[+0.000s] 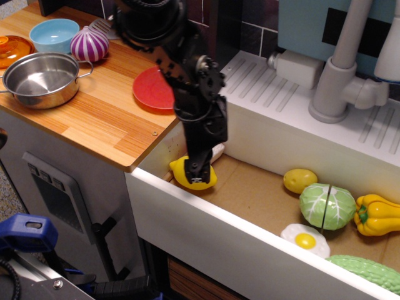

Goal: Put lemon on plate

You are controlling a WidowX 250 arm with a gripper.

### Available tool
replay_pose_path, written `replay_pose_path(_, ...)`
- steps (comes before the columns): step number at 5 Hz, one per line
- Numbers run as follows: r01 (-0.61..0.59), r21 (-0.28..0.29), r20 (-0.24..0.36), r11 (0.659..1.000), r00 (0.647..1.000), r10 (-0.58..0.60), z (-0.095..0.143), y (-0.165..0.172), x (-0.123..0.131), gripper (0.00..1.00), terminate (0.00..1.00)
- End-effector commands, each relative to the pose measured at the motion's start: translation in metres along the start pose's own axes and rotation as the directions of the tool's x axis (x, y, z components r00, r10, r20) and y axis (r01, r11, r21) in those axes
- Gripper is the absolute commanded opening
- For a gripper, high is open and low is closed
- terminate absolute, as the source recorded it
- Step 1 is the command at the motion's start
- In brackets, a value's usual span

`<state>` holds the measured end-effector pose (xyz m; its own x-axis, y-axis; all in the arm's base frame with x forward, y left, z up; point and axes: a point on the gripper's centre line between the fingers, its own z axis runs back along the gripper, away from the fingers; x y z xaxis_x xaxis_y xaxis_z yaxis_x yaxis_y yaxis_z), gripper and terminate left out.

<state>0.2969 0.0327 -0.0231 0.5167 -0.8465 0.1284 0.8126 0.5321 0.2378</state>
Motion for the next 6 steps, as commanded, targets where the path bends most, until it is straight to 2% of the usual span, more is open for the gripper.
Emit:
replay_pose_path(1, 0.018, 0.012, 0.014, 1.000, 1.000, -0.018, -0.006, 0.009, -0.013, 1.00, 0.00)
replay_pose_path(2, 0.037, -0.002, 0.001, 0.999, 0.999, -0.037, -0.013, 0.012, -0.013, 1.00, 0.00)
replay_pose_path(6, 0.072, -0.011, 0.044, 0.997, 0.996, -0.072, -0.039, 0.029, -0.005, 1.00, 0.00)
